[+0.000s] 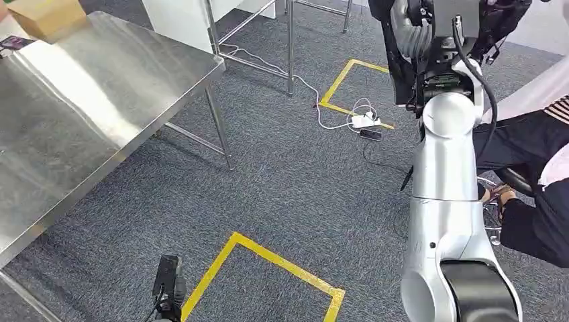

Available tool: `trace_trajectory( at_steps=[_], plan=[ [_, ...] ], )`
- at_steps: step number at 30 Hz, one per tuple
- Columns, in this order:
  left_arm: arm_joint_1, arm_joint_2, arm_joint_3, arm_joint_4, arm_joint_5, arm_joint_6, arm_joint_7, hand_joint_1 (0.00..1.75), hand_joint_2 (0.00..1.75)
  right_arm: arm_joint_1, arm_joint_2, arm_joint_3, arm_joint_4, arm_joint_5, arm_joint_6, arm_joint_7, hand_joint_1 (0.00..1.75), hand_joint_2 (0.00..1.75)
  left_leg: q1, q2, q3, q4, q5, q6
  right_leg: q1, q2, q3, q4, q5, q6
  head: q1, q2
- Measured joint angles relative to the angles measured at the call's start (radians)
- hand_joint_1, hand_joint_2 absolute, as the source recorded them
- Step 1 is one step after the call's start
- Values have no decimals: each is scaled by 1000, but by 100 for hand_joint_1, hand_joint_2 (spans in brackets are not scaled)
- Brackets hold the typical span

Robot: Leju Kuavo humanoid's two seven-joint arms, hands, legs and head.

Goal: Take the parts from the cabinet and place them on the table.

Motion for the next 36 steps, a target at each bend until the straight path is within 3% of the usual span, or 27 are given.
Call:
trace_trajectory(
  at_steps=[1,2,4,5,6,8,9,10,11,14,15,16,17,19,20,21,22,24,25,26,29,30,31,32,33,35,36],
  plan=[
    [-4,-1,-4,0,-4,0,1,0,0,-3,-11,0,0,0,1,0,175,175,1,-12,-1,-3,4,5,-5,45,-12,35,-20,1,0,0],
    [-8,-4,-7,0,-5,-1,2,0,0,-5,-20,0,0,0,2,0,175,175,3,-23,-2,-3,6,7,-8,75,-39,100,-49,-2,4,0],
    [-8,-10,-15,0,-13,-4,3,0,0,-4,-42,0,1,0,4,0,175,175,6,-52,-3,-3,7,8,-17,92,-109,256,-102,3,6,0],
    [-7,-13,-15,0,-13,-4,4,0,0,-3,-50,0,2,0,5,1,175,175,8,-67,-3,-2,8,6,-23,92,-130,296,-107,11,4,0],
    [-7,-13,-15,0,-14,-5,5,0,0,-3,-55,0,2,0,8,1,175,175,11,-79,-3,-2,9,4,-29,92,-126,282,-95,21,5,0],
    [-8,-14,-16,0,-17,-11,5,0,0,-7,-64,0,1,0,17,7,175,175,19,-104,-2,2,9,-3,-44,97,-61,140,-28,51,5,0],
    [-8,-15,-17,0,-19,-13,5,0,0,-11,-71,0,0,-1,27,11,175,175,23,-116,-4,7,6,-12,-58,120,-15,38,14,70,6,0],
    [-9,-14,-20,0,-20,-14,6,0,0,-15,-80,1,1,-2,38,13,175,175,21,-125,-14,13,4,-22,-65,166,6,1,6,73,7,0],
    [-11,-14,-22,0,-20,-16,6,0,0,-22,-82,4,1,-2,52,13,175,175,21,-136,-23,18,7,-31,-59,160,5,-5,13,60,5,0],
    [-4,-14,-27,0,-16,-20,5,0,0,-28,-93,6,5,0,64,16,175,175,29,-161,-31,3,22,-53,-48,130,4,-3,18,42,4,0],
    [-1,-12,-28,0,-16,-20,5,0,0,-34,-94,8,5,0,64,16,175,175,32,-144,-35,8,16,-53,-58,120,4,-7,23,33,4,0],
    [-1,-12,-29,0,-15,-20,5,0,0,-37,-94,13,5,0,66,16,175,175,22,-83,-47,40,-9,-56,-56,113,5,-8,24,27,-5,0],
    [-3,-12,-29,0,-14,-20,5,0,0,-41,-96,13,5,-1,66,16,175,175,22,-53,-74,101,-45,-60,-51,104,5,-8,22,17,-7,0],
    [-4,-12,-30,0,-14,-20,5,0,0,-46,-100,14,6,0,67,16,175,175,23,-37,-149,264,-117,-60,-41,82,4,-7,21,9,-6,0],
    [-3,-12,-30,0,-13,-20,5,0,0,-45,-102,16,8,0,69,16,175,175,22,-37,-174,318,-132,-59,-37,71,4,-7,20,8,-7,0],
    [-2,-12,-30,0,-11,-20,5,0,0,-46,-104,20,11,0,74,16,175,175,22,-37,-174,321,-122,-55,-33,60,5,-7,19,7,-6,0],
    [-2,-12,-30,0,-10,-20,5,0,0,-47,-105,23,13,1,77,16,175,175,21,-36,-153,282,-97,-50,-29,50,5,-7,18,6,-7,0],
    [-2,-10,-29,0,-8,-18,5,0,0,-57,-105,32,17,5,87,18,175,175,10,-17,-61,117,-23,-29,-22,33,9,-7,16,3,-6,0],
    [-2,-8,-29,-1,-5,-18,1,0,0,-64,-105,36,20,6,89,18,175,175,-5,34,-18,39,-8,-10,-23,24,10,-8,15,2,-7,0],
    [-4,-3,-29,-1,-2,-17,-2,0,0,-75,-108,40,23,7,92,18,175,175,-17,56,-11,24,-16,-6,-8,13,7,-7,15,3,-4,0],
    [-1,1,-29,-2,6,-16,-12,0,0,-82,-108,55,37,5,97,19,175,175,-19,15,-18,18,-11,1,-12,-21,12,-13,13,7,-7,0],
    [0,4,-28,-2,9,-15,-15,0,0,-87,-107,60,40,5,97,19,175,175,-10,2,-7,0,1,8,-4,-21,13,-11,8,11,-5,0],
    [1,3,-28,-3,10,-14,-18,0,0,-92,-107,63,45,5,97,20,175,175,-7,-6,-2,-8,7,6,-13,17,-1,4,-1,14,-5,0],
    [-1,3,-27,-3,13,-14,-19,0,0,-102,-107,67,53,3,97,19,175,175,-4,-17,-3,-10,12,14,-17,65,-23,58,-29,10,-7,0],
    [-1,3,-27,-3,18,-11,-20,0,0,-107,-107,73,63,2,97,18,175,175,-1,-29,-3,-10,12,14,-21,84,-56,135,-61,7,-4,0],
    [2,3,-26,-3,20,-10,-20,0,0,-106,-107,79,80,2,96,18,175,175,2,-59,-3,-10,13,14,-25,92,-126,280,-105,14,-4,0],
    [4,3,-26,-3,22,-8,-20,0,0,-105,-107,81,89,2,96,18,175,175,4,-72,-3,-9,13,13,-28,92,-135,292,-101,21,-5,0]
  ],
)
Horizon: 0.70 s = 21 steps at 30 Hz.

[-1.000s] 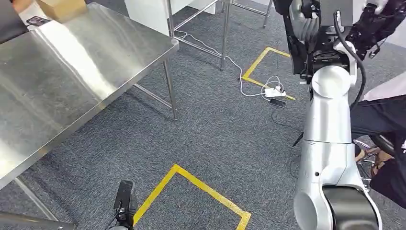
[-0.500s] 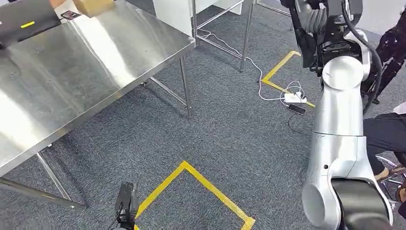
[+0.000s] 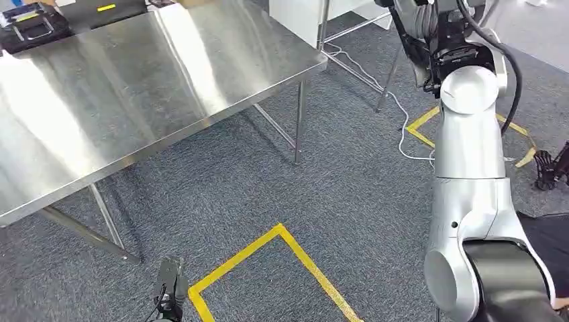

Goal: Take the parts from the cabinet and place them on the table.

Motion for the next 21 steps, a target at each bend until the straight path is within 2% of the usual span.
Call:
trace_trajectory(
  at_steps=[1,2,3,4,5,6,7,8,10,16,17,20,21],
  plan=[
    [2,1,1,0,0,4,0,0,0,0,0,2,7,0,-3,0,175,175,1,-7,0,2,0,-1,-5,0,15,-37,22,13,1,0],
    [4,1,2,0,0,5,0,0,0,-1,1,5,11,5,-8,-1,175,175,6,-19,0,6,-2,-4,-11,0,48,-111,57,27,1,0],
    [5,1,3,0,0,6,0,0,0,-2,3,9,12,16,-19,-5,175,175,9,-28,0,13,-6,-11,-18,1,95,-211,101,42,0,0],
    [7,2,5,0,0,6,-1,0,0,-3,5,14,13,25,-33,-8,175,175,11,-34,-2,20,-11,-19,-24,2,128,-286,123,50,2,0],
    [9,6,8,0,0,6,-2,0,0,-3,6,19,17,27,-44,-10,175,175,7,-39,-11,26,-13,-30,-13,17,137,-290,112,41,2,0],
    [12,6,9,-1,0,5,-3,0,0,-4,8,22,18,29,-48,-10,175,175,7,-41,-16,30,-13,-34,-16,17,136,-293,116,27,0,0],
    [15,7,11,-2,0,5,-4,0,0,0,14,24,21,31,-51,-10,175,175,8,-39,-17,30,-16,-28,-18,17,135,-298,118,25,0,0],
    [19,10,14,-2,1,5,-5,0,0,2,14,24,23,32,-54,-8,175,175,7,-39,-19,27,-9,-16,-17,18,135,-297,119,23,2,0],
    [20,12,14,-2,0,2,-7,0,0,3,15,24,24,33,-57,-8,175,175,7,-34,-16,23,-9,-13,-16,23,132,-297,122,18,0,0],
    [18,13,14,-2,-38,9,9,0,0,21,16,23,24,33,-62,-7,175,175,8,-28,-10,16,-7,-12,-12,29,132,-297,122,17,0,0],
    [17,14,12,-2,-48,14,10,0,0,25,16,22,23,33,-62,-7,175,175,9,-28,-12,21,-10,-13,-20,30,132,-297,122,18,1,0],
    [15,16,9,-2,-67,30,14,0,0,39,16,19,22,34,-62,-7,175,175,3,-28,-14,24,-13,-12,-24,31,132,-302,122,18,1,0],
    [13,16,5,-4,-69,34,14,0,0,42,16,18,19,35,-62,-7,175,175,0,-28,-13,17,-12,-8,-27,32,134,-309,124,19,-1,0]
  ],
)
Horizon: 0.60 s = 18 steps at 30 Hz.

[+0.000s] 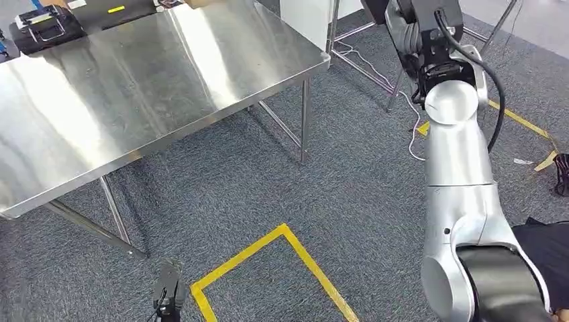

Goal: Take the parts from the cabinet and place them on the table.

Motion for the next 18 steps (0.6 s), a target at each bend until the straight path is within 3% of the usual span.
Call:
trace_trajectory(
  at_steps=[1,2,3,4,6,7,8,9,10,12,13,14,15,16,17,18],
  plan=[
    [-1,0,-3,-1,-1,5,1,0,0,3,0,-2,-3,0,0,0,175,175,-4,3,12,-22,5,8,11,-1,1,17,20,10,2,0],
    [-1,0,-5,-1,-1,7,3,0,0,5,0,-4,-7,1,0,0,175,175,-7,8,22,-35,8,14,11,-2,15,6,25,17,2,0],
    [-1,-6,-7,-2,-1,9,5,0,0,9,2,-6,-9,2,0,-1,175,175,7,15,50,-61,22,15,10,-4,6,6,5,7,-2,0],
    [-3,-3,-8,-3,-1,11,5,0,0,6,2,-6,-9,1,0,-1,175,175,6,13,57,-71,27,18,17,-13,3,32,-17,5,7,0],
    [-5,-2,-8,-3,-1,11,6,0,0,3,3,-5,-11,1,0,-1,175,175,9,19,55,-70,28,16,13,-15,-49,142,-72,13,10,0],
    [-5,-5,-8,-3,-1,8,7,0,0,6,3,-5,-11,1,0,-1,175,175,10,21,53,-70,28,14,10,-15,-92,231,-112,13,9,0],
    [-3,-8,-9,-3,-1,8,7,0,0,11,3,-6,-11,1,0,-1,175,175,11,21,51,-70,29,11,6,-16,-113,277,-129,15,10,0],
    [0,-10,-9,-3,-1,8,7,0,0,15,3,-6,-11,2,0,0,175,175,15,21,50,-69,29,5,2,-17,-113,274,-125,22,9,0],
    [0,-10,-9,-3,-1,8,7,0,0,17,3,-5,-11,1,0,0,175,175,21,19,50,-67,29,-3,-2,-18,-86,220,-100,42,10,0],
    [-1,-10,-9,-3,-1,8,7,0,0,15,3,-6,-12,1,0,0,175,175,35,16,45,-49,20,-23,-17,-17,7,40,-24,75,10,0],
    [-1,-7,-8,-3,-1,8,7,0,0,18,1,-6,-12,1,0,-1,175,175,37,15,38,-34,7,-41,-19,-11,24,-1,-16,82,10,0],
    [-1,-3,-8,-3,-1,10,8,0,0,16,1,-5,-12,1,1,-1,175,175,34,12,29,-21,0,-52,-4,-9,10,-5,-53,50,16,0],
    [-1,-6,-9,-4,-1,11,7,0,0,15,2,-5,-12,1,1,-2,175,175,32,12,18,-21,-5,-59,-1,-12,22,9,-39,24,13,0],
    [1,-6,-9,-5,-1,14,7,0,0,19,5,-7,-13,2,2,-2,175,175,35,15,25,-17,-7,-61,-7,-13,12,9,-29,6,5,0],
    [3,-6,-9,-7,0,17,5,0,0,20,6,-10,-11,3,3,0,175,175,34,13,25,-17,-6,-65,-10,-18,16,13,-26,-5,9,0],
    [5,-4,-8,-7,3,18,5,0,0,16,7,-11,-10,4,5,-1,175,175,38,14,11,-16,-8,-69,-12,-17,23,18,-24,-9,7,0]
  ],
)
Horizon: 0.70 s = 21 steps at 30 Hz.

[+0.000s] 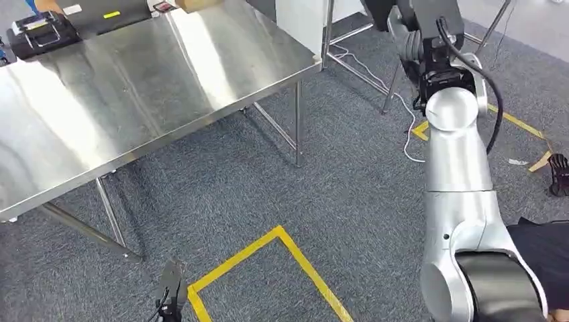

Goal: Take the parts from the cabinet and place them on the table.

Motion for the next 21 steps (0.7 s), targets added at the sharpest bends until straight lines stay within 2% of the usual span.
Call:
trace_trajectory(
  at_steps=[1,2,3,5,6,7,8,9,10,11,12,13,14,15,16,17,18,19,20,21],
  plan=[
    [1,0,0,0,2,2,-2,0,0,-4,8,-1,0,0,5,-2,175,175,-3,23,-3,22,-3,-1,3,2,4,-4,-1,-1,-4,0],
    [-1,2,0,0,4,5,-4,0,0,-9,16,-1,2,0,6,-4,175,175,-3,41,-33,77,-16,-4,5,2,10,-6,-3,-1,-8,0],
    [-2,3,1,0,8,6,-7,0,0,-16,20,-1,5,-2,8,-6,175,175,-4,50,-82,154,-39,-3,10,0,14,-6,-5,-4,-8,0],
    [4,3,1,0,13,5,-9,0,0,-21,26,-1,13,-3,10,-13,175,175,-8,51,-178,287,-82,4,21,-1,22,-8,-16,-19,-9,0],
    [8,3,1,0,14,4,-9,0,0,-21,29,-1,20,-3,14,-16,175,175,-12,51,-205,304,-86,13,29,-2,29,-8,-24,-23,-10,0],
    [12,3,1,0,16,4,-9,0,0,-21,32,-1,27,-3,16,-19,175,175,-19,51,-208,280,-71,26,36,-2,38,-8,-32,-25,-10,0],
    [15,3,2,0,19,4,-9,0,0,-23,36,-1,32,-5,16,-22,175,175,-28,50,-193,224,-38,45,44,-2,48,-9,-41,-29,-9,0],
    [16,3,2,0,20,4,-9,0,0,-27,40,-1,36,-6,16,-27,175,175,-42,50,-165,146,11,70,53,-3,60,-11,-49,-33,-10,0],
    [16,6,2,0,20,4,-10,0,0,-30,43,-1,42,-8,16,-34,175,175,-63,50,-130,54,78,107,52,-4,71,-17,-59,-40,-8,0],
    [17,19,4,-1,21,5,-10,0,0,-39,37,0,52,-9,16,-38,175,175,-83,39,-116,16,121,137,59,-4,84,-17,-68,-37,7,0],
    [17,13,4,-1,20,4,-12,0,0,-43,50,3,56,-11,18,-40,175,175,-83,43,-104,7,99,132,49,1,89,-34,-71,-34,5,0],
    [15,11,4,-2,21,4,-12,0,0,-46,50,3,58,-11,18,-39,175,175,-91,46,-81,-12,95,131,48,-2,101,-53,-73,-30,0,0],
    [17,13,6,-2,21,4,-12,0,0,-46,49,2,61,-9,17,-38,175,175,-93,44,-65,-36,93,134,54,-6,120,-43,-58,-23,2,0],
    [17,13,6,-2,21,4,-12,0,0,-53,50,1,64,-10,17,-39,175,175,-93,43,-37,-43,92,139,54,-6,135,-54,-56,-19,-2,0],
    [18,14,7,-2,21,4,-11,0,0,-54,52,1,66,-9,17,-40,175,175,-83,43,-12,-59,91,134,52,-7,104,-8,-52,-18,0,0],
    [16,13,9,-2,20,3,-11,0,0,-58,53,2,68,-10,16,-41,175,175,-81,42,-1,-62,85,133,52,-7,66,59,-35,-14,-5,0],
    [14,13,10,-2,20,1,-11,0,0,-60,53,2,70,-11,16,-43,175,175,-79,41,7,-62,74,132,50,-6,9,144,-34,-13,-3,0],
    [14,9,11,-2,19,-2,-11,0,0,-59,52,2,73,-11,16,-45,175,175,-75,39,17,-62,59,127,50,-6,-50,211,-60,-12,-6,0],
    [16,6,11,-2,17,-3,-11,0,0,-56,52,2,77,-10,16,-45,175,175,-72,35,29,-62,46,123,47,-6,-100,257,-103,-13,-4,0],
    [18,3,11,-2,15,-5,-10,0,0,-53,52,2,80,-10,16,-45,175,175,-69,31,42,-61,34,117,45,-7,-130,272,-130,-10,-5,0]
  ],
)
